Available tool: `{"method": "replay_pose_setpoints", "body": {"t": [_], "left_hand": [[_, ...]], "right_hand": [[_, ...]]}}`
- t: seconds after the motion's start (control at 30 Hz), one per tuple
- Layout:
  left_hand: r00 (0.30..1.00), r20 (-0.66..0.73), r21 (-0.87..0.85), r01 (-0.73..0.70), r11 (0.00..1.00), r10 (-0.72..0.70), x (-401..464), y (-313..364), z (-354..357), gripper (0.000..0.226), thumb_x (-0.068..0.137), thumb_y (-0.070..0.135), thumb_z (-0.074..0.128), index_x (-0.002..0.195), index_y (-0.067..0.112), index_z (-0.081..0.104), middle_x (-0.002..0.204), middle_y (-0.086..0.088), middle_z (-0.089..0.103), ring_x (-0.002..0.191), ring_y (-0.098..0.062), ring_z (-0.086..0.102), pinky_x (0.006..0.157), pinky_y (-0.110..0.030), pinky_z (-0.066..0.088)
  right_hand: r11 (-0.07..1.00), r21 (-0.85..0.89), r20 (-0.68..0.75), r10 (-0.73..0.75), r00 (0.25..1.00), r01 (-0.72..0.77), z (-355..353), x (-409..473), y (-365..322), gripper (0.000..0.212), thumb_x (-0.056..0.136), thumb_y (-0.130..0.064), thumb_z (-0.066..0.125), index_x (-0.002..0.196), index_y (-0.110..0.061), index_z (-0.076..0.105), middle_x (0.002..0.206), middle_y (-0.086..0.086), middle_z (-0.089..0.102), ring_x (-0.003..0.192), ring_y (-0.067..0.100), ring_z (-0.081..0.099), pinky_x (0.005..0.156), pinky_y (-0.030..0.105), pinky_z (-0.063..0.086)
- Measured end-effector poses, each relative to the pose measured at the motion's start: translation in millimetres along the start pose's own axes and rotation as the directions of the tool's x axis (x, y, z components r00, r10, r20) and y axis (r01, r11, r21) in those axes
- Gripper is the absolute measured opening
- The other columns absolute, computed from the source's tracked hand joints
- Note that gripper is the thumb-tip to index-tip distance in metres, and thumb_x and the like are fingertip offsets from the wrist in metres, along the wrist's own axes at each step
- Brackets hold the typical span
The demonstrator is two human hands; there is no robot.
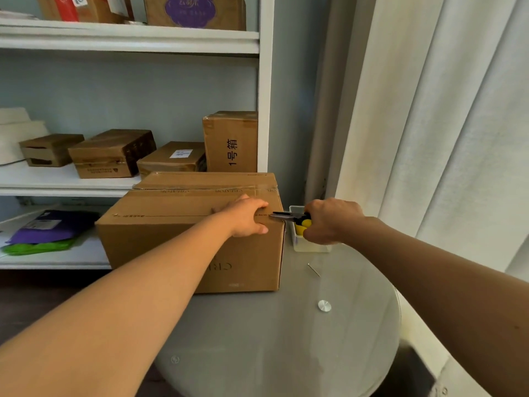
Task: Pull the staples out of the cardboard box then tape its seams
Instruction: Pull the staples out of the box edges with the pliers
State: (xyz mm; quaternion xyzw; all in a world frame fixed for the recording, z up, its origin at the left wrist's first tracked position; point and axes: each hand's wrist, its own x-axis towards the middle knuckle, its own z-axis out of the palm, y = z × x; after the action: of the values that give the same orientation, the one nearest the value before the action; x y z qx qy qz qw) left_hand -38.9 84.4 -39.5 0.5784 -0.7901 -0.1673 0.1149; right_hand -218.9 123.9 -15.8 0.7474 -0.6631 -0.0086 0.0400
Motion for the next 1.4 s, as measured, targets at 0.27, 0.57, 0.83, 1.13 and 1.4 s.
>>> {"method": "replay_pose_setpoints", "body": {"t": [0.27,0.57,0.83,1.13,1.4], "left_hand": [[0.989,-0.127,-0.488,0.004,0.873,-0.076,-18,33,-11,0.033,0.101,0.036,0.036,0.105,0.013,0.059,0.097,-0.008,0.067,0.076,-0.016,0.063,0.061,-0.026,0.050],[0.994,0.086,-0.500,0.103,0.860,-0.068,-22,32,-25,0.025,0.101,0.032,0.042,0.113,0.012,0.051,0.090,-0.002,0.056,0.077,-0.011,0.055,0.066,-0.027,0.046],[0.964,0.259,-0.293,0.131,0.947,-0.053,-23,15,-42,0.116,0.059,0.055,0.082,0.148,0.028,0.012,0.130,0.004,0.056,0.124,-0.018,0.047,0.098,-0.038,0.042],[0.995,0.086,0.198,0.039,0.979,-0.057,-34,-4,-51,0.083,0.085,0.026,0.066,0.149,0.014,0.014,0.144,-0.014,0.032,0.131,-0.029,0.035,0.105,-0.038,0.035],[0.959,0.282,0.232,-0.106,0.967,0.037,-41,-29,-60,0.087,0.083,0.022,0.068,0.149,0.035,0.014,0.119,-0.002,0.029,0.114,-0.016,0.029,0.102,-0.033,0.034]], "right_hand": [[0.568,0.769,0.201,0.217,0.955,-0.291,-3,14,-25,0.056,0.097,-0.049,0.032,0.124,-0.004,0.052,0.107,0.009,0.054,0.096,0.022,0.053,0.083,0.033,0.044],[-0.118,0.926,0.376,0.182,0.909,-0.359,-22,13,-50,0.020,0.100,-0.009,0.042,0.093,-0.003,0.060,0.075,0.013,0.057,0.063,0.022,0.057,0.072,0.039,0.052],[-0.354,0.829,0.485,0.065,0.872,-0.434,-22,19,-65,0.024,0.100,-0.009,0.039,0.089,-0.004,0.060,0.083,0.008,0.064,0.066,0.018,0.062,0.074,0.036,0.052],[0.387,0.910,0.030,0.294,0.955,-0.148,0,36,-39,0.038,0.088,-0.007,0.065,0.125,-0.012,0.056,0.120,0.006,0.058,0.106,0.022,0.055,0.094,0.036,0.049],[0.752,0.652,0.071,0.066,0.995,-0.096,21,36,-43,0.057,0.084,-0.016,0.071,0.135,-0.010,0.047,0.127,0.008,0.056,0.114,0.026,0.055,0.094,0.034,0.046]]}}
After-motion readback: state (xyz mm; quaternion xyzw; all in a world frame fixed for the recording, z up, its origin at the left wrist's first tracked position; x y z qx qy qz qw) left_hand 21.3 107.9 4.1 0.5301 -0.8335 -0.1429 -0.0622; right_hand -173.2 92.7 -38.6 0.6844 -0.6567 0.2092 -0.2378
